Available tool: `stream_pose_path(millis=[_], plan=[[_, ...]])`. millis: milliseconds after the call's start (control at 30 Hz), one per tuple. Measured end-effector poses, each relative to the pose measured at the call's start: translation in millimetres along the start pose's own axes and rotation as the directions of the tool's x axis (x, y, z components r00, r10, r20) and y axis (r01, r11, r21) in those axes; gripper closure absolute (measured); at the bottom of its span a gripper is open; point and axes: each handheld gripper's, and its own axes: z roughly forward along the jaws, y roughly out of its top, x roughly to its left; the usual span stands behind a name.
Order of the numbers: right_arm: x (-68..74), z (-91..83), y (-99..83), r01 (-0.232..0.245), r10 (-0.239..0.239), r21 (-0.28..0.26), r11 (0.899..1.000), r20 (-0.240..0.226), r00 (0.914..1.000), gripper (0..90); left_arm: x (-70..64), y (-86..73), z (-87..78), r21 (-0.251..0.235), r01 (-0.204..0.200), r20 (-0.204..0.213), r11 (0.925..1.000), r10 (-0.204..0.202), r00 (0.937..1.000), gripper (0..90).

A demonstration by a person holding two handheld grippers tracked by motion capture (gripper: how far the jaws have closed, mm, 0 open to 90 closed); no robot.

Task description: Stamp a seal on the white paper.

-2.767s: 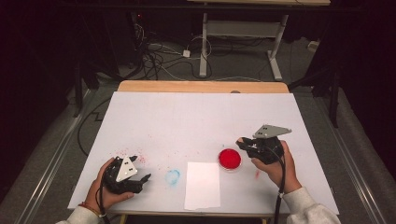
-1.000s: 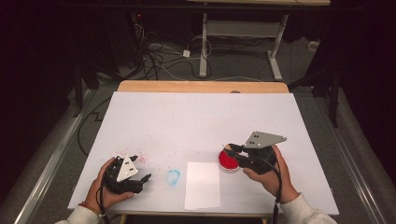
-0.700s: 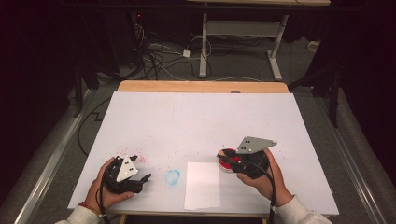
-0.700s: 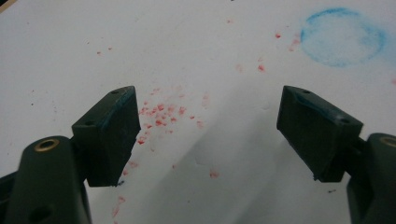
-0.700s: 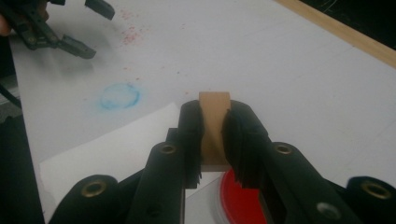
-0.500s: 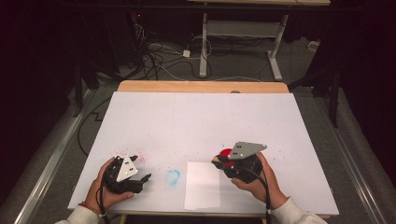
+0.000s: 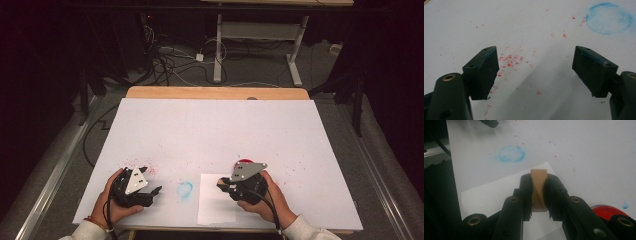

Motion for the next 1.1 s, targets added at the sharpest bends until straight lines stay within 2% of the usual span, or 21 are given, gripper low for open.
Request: stream_pose_path(millis=[367, 567, 767, 1000, 1100], plan=[[7.0, 14.9, -3.7, 0.010, -0.009, 0.034, 0.999, -0.012, 0.9999, 76.1, -0.4, 0.3, 1.0, 0.003, -0.001, 0.001, 1.0000, 0.001, 1.0000, 20.5], [10.9, 23.9, -7.0, 0.033, -0.031, 0.062, 0.998, -0.025, 0.9992, 76.0, -0.4, 0.2, 1.4, 0.004, 0.001, 0.002, 1.0000, -0.001, 1.0000, 20.5], [9.5, 30.3, -11.0, 0.031, -0.030, 0.084, 0.996, -0.020, 0.9994, 76.1, -0.3, 0.3, 1.8, 0.006, -0.002, 0.005, 1.0000, 0.002, 1.0000, 20.5], [10.4, 39.6, -16.1, 0.041, -0.037, 0.116, 0.992, -0.038, 0.9986, 76.0, -0.5, 0.2, 2.2, 0.004, 0.000, 0.004, 1.0000, 0.000, 1.0000, 20.5], [7.6, 39.7, -17.1, 0.030, -0.023, 0.115, 0.993, -0.056, 0.9982, 76.2, -0.5, 0.1, 2.3, 0.005, 0.002, 0.004, 1.0000, -0.002, 1.0000, 20.5]])
